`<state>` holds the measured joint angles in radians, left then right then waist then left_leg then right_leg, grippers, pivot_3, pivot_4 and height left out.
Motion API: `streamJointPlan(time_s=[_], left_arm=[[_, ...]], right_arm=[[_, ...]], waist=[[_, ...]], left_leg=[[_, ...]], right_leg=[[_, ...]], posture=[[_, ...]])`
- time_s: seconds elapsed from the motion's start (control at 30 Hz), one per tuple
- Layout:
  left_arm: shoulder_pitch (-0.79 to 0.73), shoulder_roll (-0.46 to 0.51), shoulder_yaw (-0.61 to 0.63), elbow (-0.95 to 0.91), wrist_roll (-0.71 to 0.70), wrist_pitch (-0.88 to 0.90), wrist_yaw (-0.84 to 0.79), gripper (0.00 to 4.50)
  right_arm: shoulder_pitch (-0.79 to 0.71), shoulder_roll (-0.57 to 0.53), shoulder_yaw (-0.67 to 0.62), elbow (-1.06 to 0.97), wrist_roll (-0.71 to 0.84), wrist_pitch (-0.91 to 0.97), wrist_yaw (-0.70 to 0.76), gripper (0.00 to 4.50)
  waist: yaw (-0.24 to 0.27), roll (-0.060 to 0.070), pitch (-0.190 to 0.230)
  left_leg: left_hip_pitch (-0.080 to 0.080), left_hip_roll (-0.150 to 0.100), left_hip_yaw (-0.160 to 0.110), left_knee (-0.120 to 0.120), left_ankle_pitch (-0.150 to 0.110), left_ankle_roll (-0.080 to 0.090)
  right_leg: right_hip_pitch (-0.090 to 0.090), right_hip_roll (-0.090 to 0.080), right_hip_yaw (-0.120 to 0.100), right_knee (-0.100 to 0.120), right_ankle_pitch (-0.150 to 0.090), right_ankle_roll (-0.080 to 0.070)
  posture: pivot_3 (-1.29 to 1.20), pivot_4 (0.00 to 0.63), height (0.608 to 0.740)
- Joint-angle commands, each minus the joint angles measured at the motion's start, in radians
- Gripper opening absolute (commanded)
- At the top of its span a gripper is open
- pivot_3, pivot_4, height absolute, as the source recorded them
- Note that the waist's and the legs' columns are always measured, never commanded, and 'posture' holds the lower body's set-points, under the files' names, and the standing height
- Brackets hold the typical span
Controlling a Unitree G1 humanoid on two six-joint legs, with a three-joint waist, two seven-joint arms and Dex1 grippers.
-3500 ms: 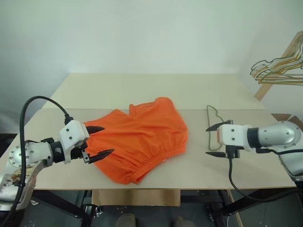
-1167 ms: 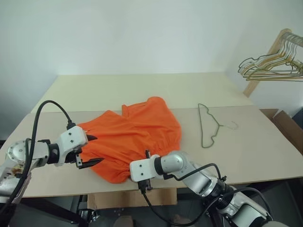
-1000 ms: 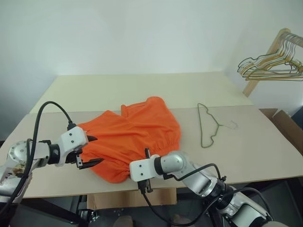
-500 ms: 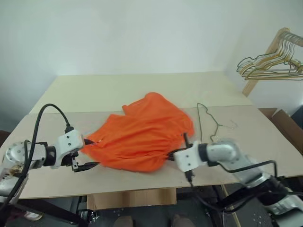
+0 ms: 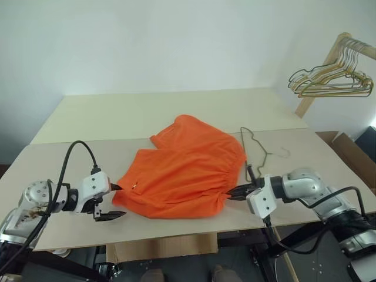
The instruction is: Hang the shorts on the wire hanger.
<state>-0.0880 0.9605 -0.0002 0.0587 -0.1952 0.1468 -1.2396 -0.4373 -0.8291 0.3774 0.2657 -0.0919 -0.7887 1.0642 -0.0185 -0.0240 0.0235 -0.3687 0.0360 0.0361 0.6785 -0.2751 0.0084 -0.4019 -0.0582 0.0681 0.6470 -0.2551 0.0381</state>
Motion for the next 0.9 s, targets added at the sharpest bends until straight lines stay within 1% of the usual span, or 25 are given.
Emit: streamJointPlan(time_s=[0.03,0.13,0.2,0.27,0.33,0.4,0.47,0.57,0.7,0.83,0.9], left_arm=[[-0.048,-0.007,-0.022,0.058,0.025,-0.065,-0.016,4.50],[-0.098,-0.038,-0.050,0.156,0.088,-0.156,0.027,4.50],[-0.119,-0.055,-0.045,0.193,0.095,-0.200,0.041,4.50],[-0.131,-0.063,-0.023,0.203,0.061,-0.209,0.025,4.50],[-0.136,-0.059,0.019,0.180,-0.003,-0.169,0.005,4.50],[-0.140,-0.040,0.036,0.177,-0.014,-0.167,-0.003,4.50],[-0.154,-0.030,0.030,0.201,0.003,-0.186,-0.011,4.50],[-0.198,-0.053,0.002,0.266,0.059,-0.228,0.038,4.50],[-0.241,-0.075,-0.050,0.340,0.123,-0.267,0.047,4.50],[-0.266,-0.113,-0.049,0.391,0.088,-0.262,0.011,4.50],[-0.271,-0.126,-0.049,0.405,0.077,-0.262,-0.011,4.10]], right_arm=[[-0.023,0.013,-0.019,-0.012,0.007,-0.011,-0.012,0.03],[-0.015,0.022,-0.025,-0.026,0.010,0.005,-0.017,0.03],[-0.007,0.020,-0.029,-0.035,0.011,0.011,-0.020,0.03],[0.004,0.016,-0.033,-0.045,0.013,0.018,-0.022,0.03],[0.014,0.007,-0.039,-0.048,0.011,0.021,-0.025,0.03],[0.019,0.004,-0.042,-0.050,0.007,0.023,-0.028,0.03],[0.019,0.004,-0.042,-0.053,0.007,0.027,-0.031,0.03],[0.016,0.008,-0.039,-0.054,0.002,0.034,-0.038,0.03],[0.014,0.011,-0.037,-0.058,-0.002,0.042,-0.042,0.03],[0.015,0.010,-0.037,-0.061,-0.004,0.050,-0.045,0.03],[0.015,0.009,-0.037,-0.061,-0.008,0.051,-0.047,0.00]], waist=[[0.001,0.000,0.000],[0.003,0.000,0.000],[0.004,0.000,0.000],[0.004,0.000,0.000],[0.003,0.000,0.000],[0.002,0.000,0.000],[0.000,0.000,0.000],[0.000,0.000,0.000],[0.000,0.000,0.000],[-0.001,0.000,0.000],[-0.002,0.000,0.000]], left_leg=[[0.000,0.000,0.000,0.000,0.000,0.000],[0.001,0.000,0.000,0.000,0.000,0.000],[0.001,0.000,0.000,0.000,0.000,0.000],[0.000,0.000,0.000,0.000,0.000,0.000],[0.000,0.000,0.000,0.000,0.000,0.000],[0.000,0.000,0.000,0.000,0.000,0.000],[0.000,0.000,0.000,0.000,0.000,0.000],[0.001,0.000,0.000,0.000,0.000,0.000],[0.001,0.000,0.000,0.001,0.000,0.000],[0.000,0.000,0.001,0.001,0.000,0.000],[0.000,0.000,0.001,0.001,0.000,0.000]], right_leg=[[0.000,0.000,0.000,0.000,0.000,0.000],[0.001,0.000,0.000,0.000,0.000,0.000],[0.001,0.000,0.000,0.000,0.000,0.000],[0.000,0.000,0.000,0.000,0.000,0.000],[0.000,0.000,0.000,0.000,0.000,0.000],[0.000,-0.001,0.000,0.000,0.000,0.000],[0.000,-0.001,0.000,0.001,0.000,0.000],[0.001,0.000,0.000,0.001,0.000,0.000],[0.001,0.000,0.000,0.001,0.000,0.000],[0.000,0.000,0.000,0.000,0.000,0.000],[0.000,0.000,0.000,0.001,0.000,0.000]], posture=[[0.03,0.000,0.740],[0.02,0.000,0.740],[0.02,0.000,0.740],[0.01,0.000,0.740],[0.00,0.000,0.740],[0.00,0.000,0.740],[0.00,0.000,0.740],[0.00,0.000,0.740],[-0.01,0.000,0.740],[-0.01,0.000,0.740],[-0.01,0.000,0.740]])
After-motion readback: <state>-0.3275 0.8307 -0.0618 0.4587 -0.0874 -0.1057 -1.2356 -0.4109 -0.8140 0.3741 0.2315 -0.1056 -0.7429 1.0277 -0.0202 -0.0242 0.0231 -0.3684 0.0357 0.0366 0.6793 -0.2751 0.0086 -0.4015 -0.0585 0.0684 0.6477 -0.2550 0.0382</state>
